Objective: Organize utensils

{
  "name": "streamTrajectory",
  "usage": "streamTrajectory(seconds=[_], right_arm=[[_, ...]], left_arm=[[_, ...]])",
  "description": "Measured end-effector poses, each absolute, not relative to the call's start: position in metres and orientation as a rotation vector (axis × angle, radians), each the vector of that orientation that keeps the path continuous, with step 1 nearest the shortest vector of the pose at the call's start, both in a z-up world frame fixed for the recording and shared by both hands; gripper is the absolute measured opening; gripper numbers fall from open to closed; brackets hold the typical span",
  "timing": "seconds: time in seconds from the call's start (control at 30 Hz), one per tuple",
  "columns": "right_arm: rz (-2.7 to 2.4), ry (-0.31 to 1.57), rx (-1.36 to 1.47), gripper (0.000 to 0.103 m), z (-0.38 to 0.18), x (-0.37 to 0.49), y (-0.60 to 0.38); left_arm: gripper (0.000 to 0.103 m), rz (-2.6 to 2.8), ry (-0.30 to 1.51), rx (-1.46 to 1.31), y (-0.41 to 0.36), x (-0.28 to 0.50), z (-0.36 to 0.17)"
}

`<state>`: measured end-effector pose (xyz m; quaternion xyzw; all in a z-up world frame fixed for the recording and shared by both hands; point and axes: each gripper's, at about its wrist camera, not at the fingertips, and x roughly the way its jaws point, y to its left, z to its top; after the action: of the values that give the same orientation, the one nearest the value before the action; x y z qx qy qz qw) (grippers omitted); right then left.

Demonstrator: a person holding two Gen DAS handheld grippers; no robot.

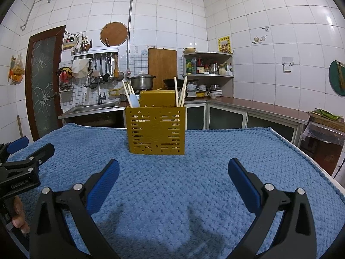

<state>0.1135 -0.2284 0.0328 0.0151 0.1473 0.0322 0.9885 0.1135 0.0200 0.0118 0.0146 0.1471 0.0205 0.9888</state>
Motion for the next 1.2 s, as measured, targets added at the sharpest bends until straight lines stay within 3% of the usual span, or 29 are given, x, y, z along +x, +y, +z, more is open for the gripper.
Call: streamTrajectory(seconds=[1.2], right_arm=[[0.053, 0.303, 0.019, 0.098, 0.0327, 0.1173, -0.2257]], left_arm=[[0.098, 0.034, 0.300, 0.029, 0.0141, 0.1119, 0.0140]])
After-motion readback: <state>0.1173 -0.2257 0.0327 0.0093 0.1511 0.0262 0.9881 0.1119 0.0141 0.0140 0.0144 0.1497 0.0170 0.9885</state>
